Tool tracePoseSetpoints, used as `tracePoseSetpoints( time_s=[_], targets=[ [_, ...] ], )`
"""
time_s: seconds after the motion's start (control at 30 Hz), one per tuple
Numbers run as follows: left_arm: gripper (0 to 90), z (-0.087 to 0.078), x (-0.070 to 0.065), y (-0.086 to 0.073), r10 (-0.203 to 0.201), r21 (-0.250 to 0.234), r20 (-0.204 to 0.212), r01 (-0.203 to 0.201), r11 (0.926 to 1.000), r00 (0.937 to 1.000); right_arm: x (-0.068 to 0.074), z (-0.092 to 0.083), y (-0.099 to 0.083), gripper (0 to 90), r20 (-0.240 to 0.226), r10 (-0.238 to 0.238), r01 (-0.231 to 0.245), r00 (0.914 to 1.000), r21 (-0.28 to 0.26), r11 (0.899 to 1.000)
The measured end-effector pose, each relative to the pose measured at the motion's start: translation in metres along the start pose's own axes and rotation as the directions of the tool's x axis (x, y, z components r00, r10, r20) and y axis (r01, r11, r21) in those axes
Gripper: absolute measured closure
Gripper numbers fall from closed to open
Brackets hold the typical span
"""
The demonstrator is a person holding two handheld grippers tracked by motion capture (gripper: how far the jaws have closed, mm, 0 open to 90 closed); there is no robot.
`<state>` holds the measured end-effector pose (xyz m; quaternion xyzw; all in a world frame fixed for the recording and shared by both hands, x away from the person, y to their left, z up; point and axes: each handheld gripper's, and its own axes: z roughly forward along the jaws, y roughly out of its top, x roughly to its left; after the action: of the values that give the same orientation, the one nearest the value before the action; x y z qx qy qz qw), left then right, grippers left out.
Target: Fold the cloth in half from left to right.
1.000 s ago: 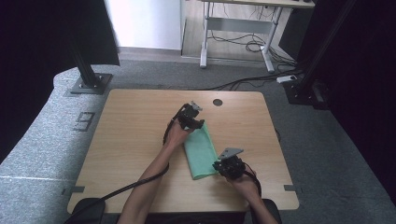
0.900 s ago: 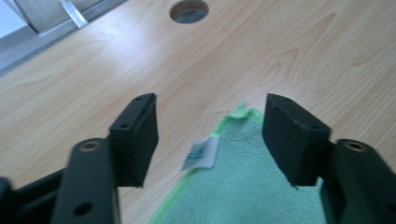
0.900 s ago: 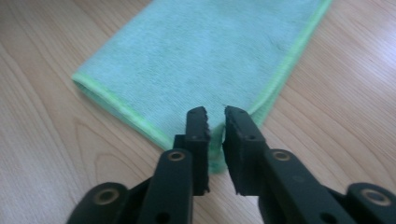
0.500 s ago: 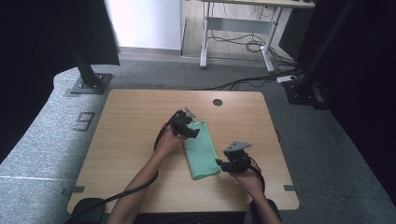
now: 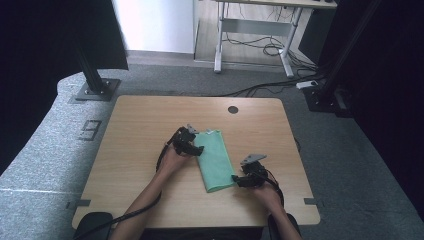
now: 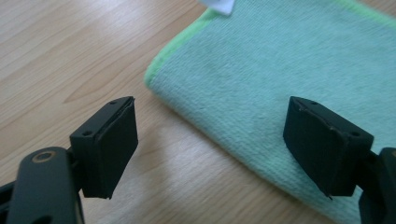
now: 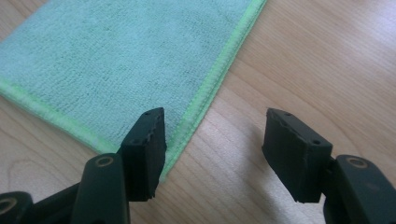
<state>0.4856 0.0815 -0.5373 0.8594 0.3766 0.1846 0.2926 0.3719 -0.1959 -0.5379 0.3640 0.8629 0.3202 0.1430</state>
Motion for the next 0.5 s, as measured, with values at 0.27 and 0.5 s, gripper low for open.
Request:
tracePoseSetpoints(
  time_s=[0.27,0.5],
  targets=[
    [15.8,0.007,0.012,0.003,-0.049,-0.017,0.021,0.049,0.9986,0.9986,0.013,0.003,0.002,40.0,-0.046,-0.008,0.008,0.9989,-0.005,1.000],
    [18.4,0.014,0.045,0.017,-0.180,-0.059,0.007,0.180,0.9819,0.9837,0.020,0.006,0.004,38.0,-0.054,-0.018,0.018,0.9984,-0.007,1.000]
  ],
)
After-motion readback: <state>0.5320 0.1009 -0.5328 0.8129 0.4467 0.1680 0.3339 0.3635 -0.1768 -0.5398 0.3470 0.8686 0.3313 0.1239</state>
